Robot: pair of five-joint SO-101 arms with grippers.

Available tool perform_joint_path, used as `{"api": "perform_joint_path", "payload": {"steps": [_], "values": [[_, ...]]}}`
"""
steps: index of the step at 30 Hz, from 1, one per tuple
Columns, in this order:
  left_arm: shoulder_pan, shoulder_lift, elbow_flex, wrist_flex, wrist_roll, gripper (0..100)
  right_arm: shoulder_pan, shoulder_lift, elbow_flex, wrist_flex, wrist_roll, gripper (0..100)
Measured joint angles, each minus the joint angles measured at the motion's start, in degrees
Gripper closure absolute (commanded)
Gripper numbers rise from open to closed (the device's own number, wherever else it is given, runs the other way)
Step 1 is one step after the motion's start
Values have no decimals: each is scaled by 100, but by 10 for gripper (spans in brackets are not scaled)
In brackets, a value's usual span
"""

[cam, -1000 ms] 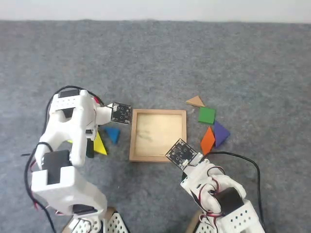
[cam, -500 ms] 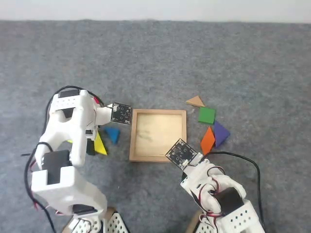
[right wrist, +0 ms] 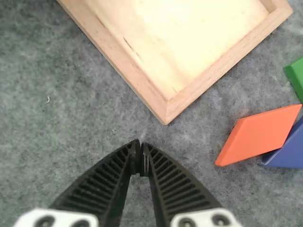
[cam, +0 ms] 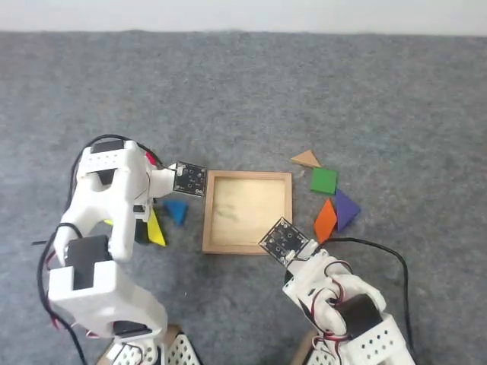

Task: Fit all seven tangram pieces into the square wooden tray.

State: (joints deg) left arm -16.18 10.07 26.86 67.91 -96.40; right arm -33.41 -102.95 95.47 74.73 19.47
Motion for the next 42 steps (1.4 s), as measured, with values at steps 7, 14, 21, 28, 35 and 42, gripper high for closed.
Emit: {"api": "perform_joint_path", "payload": {"steps": [7,14,21,28,35,42], "values": [[-9,0,-9,53,0,742,0,0,0,0,0,990],[-9,0,-9,132,62,742,0,0,0,0,0,990],[-9,0,-9,352,1020,742,0,0,0,0,0,990],[-9,-9,70,387,2435,743,0,0,0,0,0,990],[-9,-9,79,422,3780,743,0,0,0,0,0,990],[-9,0,-229,721,4642,743,0,0,0,0,0,990]]}}
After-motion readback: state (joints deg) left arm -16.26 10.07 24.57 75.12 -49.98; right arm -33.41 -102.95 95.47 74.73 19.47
